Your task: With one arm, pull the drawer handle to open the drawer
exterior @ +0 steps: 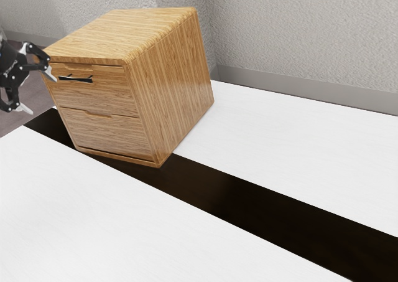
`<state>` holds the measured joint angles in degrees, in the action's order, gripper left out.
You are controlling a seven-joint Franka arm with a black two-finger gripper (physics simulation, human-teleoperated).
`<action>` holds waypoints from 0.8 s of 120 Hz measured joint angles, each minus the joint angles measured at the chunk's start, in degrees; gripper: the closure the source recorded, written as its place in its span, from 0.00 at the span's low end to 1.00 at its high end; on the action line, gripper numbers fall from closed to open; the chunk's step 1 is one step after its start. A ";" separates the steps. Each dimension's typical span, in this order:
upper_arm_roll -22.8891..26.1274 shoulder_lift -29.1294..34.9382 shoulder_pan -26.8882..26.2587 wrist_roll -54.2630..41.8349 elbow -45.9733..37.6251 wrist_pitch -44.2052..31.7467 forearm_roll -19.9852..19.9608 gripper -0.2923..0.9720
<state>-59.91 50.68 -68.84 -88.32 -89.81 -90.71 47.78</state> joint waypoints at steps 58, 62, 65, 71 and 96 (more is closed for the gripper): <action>-5.66 -0.01 -3.17 -2.16 1.19 -4.46 -1.27 0.23; -5.75 -0.05 -3.05 -2.11 1.20 -4.66 -1.27 0.23; -5.79 -0.08 -2.99 -2.07 1.20 -4.79 -1.27 0.23; -5.86 -0.07 -2.92 -2.01 1.20 -5.01 -1.25 0.23; -6.33 -0.04 -2.11 -1.51 0.15 -6.63 -1.25 0.23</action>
<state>-66.24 50.65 -70.95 -89.83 -89.66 -97.34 46.53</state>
